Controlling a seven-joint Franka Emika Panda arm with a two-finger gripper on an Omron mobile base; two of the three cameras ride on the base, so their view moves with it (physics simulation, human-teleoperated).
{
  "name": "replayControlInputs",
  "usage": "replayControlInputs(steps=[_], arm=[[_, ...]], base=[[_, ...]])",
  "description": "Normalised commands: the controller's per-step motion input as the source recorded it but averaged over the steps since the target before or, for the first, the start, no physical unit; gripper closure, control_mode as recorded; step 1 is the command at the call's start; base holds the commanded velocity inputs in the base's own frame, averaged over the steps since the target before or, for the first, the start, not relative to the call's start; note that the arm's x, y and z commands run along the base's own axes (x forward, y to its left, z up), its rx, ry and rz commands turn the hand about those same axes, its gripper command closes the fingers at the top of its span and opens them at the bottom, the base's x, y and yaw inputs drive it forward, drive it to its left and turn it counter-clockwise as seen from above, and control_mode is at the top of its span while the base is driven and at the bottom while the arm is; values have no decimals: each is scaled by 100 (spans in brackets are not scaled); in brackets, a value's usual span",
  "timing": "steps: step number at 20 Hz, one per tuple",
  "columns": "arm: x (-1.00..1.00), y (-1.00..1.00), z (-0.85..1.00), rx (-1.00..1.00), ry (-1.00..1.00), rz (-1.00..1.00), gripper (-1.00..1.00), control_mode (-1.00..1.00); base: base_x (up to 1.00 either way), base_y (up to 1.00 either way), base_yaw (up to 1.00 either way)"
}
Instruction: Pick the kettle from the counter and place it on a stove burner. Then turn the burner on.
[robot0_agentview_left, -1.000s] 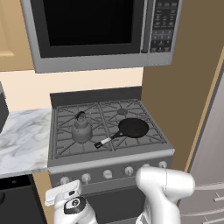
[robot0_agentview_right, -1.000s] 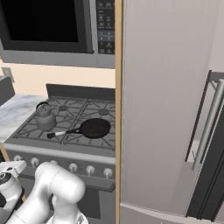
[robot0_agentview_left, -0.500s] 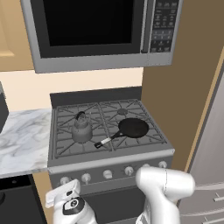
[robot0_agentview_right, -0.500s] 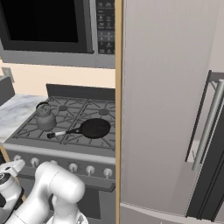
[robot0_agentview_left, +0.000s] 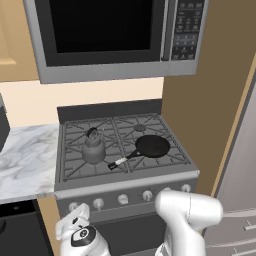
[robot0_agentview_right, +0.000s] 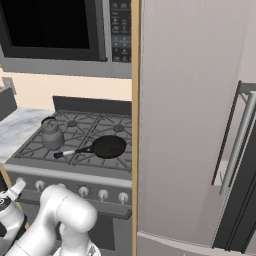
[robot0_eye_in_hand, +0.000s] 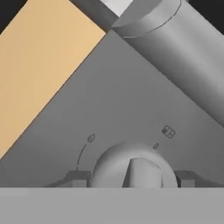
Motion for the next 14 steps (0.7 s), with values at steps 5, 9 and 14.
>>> replayControlInputs(steps=[5,9,14], arm=[[0,16,-60,-28,32,43,100,-100],[0,22,-55,-28,37,41,100,-100],[0,25,-55,-29,39,41,100,-100]], base=[[0,0,0],[0,0,0],[0,0,0]])
